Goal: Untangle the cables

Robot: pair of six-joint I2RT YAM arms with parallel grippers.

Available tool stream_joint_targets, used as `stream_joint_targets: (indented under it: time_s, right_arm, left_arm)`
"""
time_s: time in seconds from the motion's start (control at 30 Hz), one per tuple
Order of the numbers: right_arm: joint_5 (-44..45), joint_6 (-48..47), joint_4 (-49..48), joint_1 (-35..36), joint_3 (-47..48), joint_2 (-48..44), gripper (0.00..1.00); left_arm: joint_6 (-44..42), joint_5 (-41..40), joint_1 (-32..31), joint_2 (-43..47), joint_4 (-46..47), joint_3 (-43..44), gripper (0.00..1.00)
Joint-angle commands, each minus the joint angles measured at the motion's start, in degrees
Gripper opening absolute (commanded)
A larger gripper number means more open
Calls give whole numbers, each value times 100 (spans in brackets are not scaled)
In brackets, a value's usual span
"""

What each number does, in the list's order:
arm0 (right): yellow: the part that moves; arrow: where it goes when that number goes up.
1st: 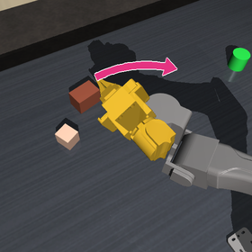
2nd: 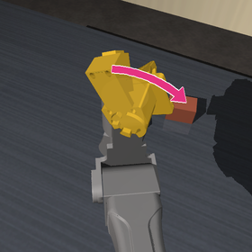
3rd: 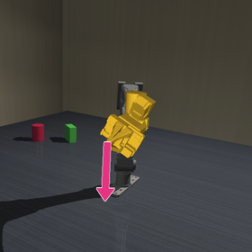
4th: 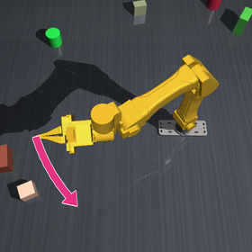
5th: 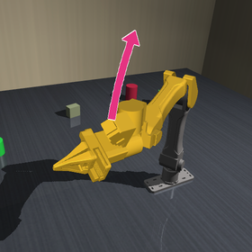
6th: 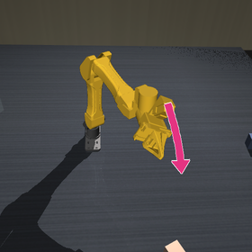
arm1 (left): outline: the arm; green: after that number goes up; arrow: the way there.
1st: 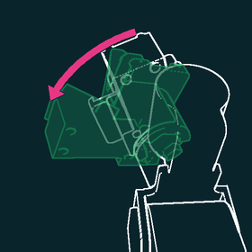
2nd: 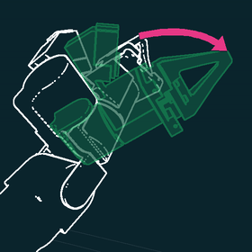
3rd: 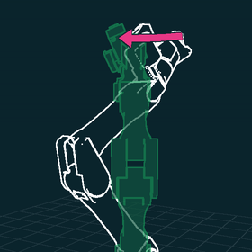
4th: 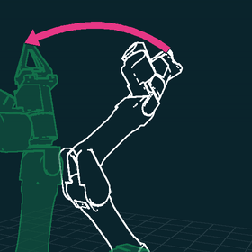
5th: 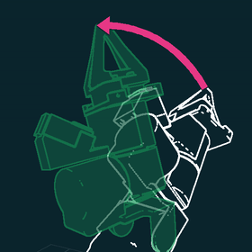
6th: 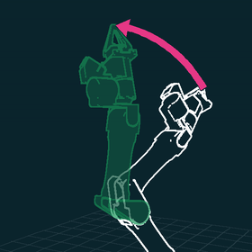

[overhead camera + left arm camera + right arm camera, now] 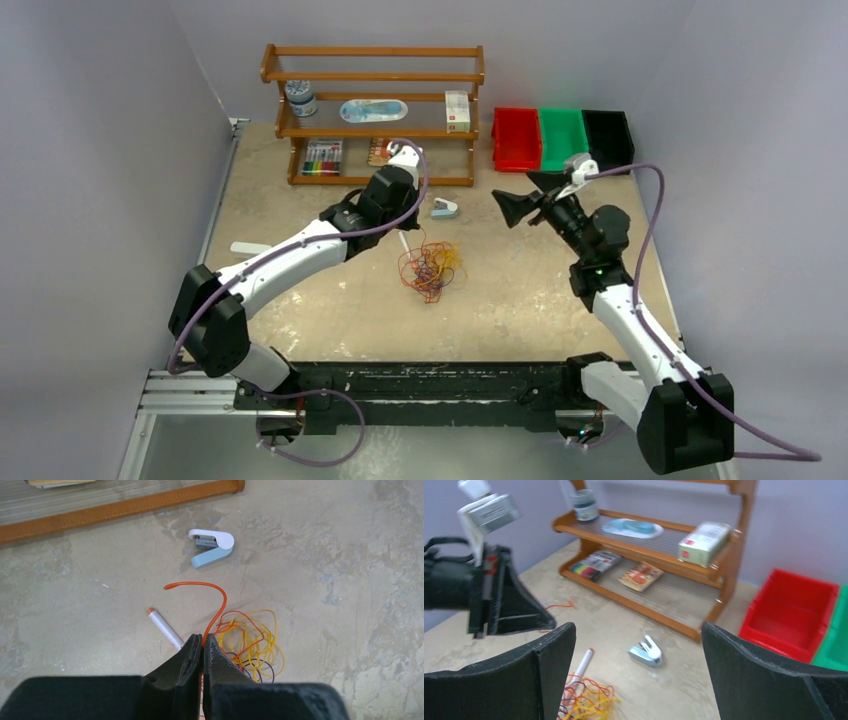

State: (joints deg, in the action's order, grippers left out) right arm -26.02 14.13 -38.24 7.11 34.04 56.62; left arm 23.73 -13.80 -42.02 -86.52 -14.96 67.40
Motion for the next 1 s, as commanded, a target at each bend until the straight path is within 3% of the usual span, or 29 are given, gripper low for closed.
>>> stream_joint_targets:
  time_s: [0.0, 0.2, 0.3, 0.67, 0.97]
  right_arm:
    - [182, -485, -926, 625, -52, 120, 96]
    - [-497, -236, -948, 1033, 43, 751, 92]
    - [-774, 247, -1551, 1144, -95, 1164, 91]
    - [-430, 56, -1915, 2096, 359, 2534, 89]
    - [-169, 239, -2490, 2353, 872, 3627, 72]
  left_arm:
    - [-193, -67, 15, 324, -376, 552, 0]
    - [-163, 147, 15, 422, -518, 919, 0]
    - [-149, 259, 18, 434, -572, 1107, 0]
    - [-153, 317, 13, 403, -446, 1345, 0]
    - [-91, 354, 16, 409, -546, 1711, 0]
